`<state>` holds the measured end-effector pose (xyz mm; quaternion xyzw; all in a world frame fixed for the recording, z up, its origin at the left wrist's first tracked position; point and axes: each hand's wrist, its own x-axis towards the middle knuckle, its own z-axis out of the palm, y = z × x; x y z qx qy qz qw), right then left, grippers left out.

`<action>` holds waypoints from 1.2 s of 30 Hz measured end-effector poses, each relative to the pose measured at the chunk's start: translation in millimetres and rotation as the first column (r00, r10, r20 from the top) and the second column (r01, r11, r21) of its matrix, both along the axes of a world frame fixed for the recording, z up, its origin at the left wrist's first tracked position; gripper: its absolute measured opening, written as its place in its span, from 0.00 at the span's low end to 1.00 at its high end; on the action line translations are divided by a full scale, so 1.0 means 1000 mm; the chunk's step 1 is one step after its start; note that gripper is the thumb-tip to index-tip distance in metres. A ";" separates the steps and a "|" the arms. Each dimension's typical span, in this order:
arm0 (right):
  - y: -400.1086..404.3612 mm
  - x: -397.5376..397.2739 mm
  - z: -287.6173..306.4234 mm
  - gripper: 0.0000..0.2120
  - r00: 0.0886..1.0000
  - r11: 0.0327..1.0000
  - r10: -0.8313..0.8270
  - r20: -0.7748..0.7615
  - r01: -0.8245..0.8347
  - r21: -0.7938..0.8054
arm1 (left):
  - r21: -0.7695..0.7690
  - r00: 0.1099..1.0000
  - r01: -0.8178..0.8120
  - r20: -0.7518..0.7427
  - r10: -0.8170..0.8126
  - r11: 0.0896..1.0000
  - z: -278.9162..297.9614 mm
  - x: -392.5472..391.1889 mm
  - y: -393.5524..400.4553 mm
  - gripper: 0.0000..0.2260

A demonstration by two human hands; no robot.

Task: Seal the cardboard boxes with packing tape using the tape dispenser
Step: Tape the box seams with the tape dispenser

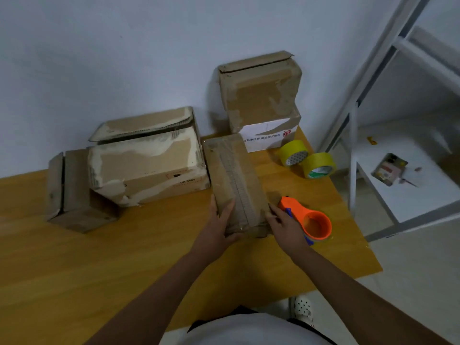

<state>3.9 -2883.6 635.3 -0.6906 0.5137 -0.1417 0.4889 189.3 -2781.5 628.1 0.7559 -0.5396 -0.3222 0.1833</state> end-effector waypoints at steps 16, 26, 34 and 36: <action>-0.027 -0.059 -0.037 0.37 0.803 0.980 0.030 -0.595 -0.139 -0.139 | -0.192 0.820 0.390 0.518 -0.244 0.901 -0.032 -0.009 0.015 0.36; -0.036 -0.071 -0.029 0.32 0.823 0.951 0.046 -0.566 -0.210 -0.227 | -0.191 0.858 0.367 0.446 -0.253 0.910 -0.031 -0.008 0.014 0.27; -0.040 -0.085 0.041 0.16 0.869 0.832 -0.477 0.129 0.399 0.386 | -0.211 0.974 0.189 0.164 -0.156 0.959 -0.013 -0.018 0.003 0.22; -0.035 -0.081 0.054 0.13 0.838 0.810 -0.500 0.221 0.361 0.463 | -0.228 0.994 0.107 0.044 -0.100 0.968 -0.004 -0.020 -0.002 0.20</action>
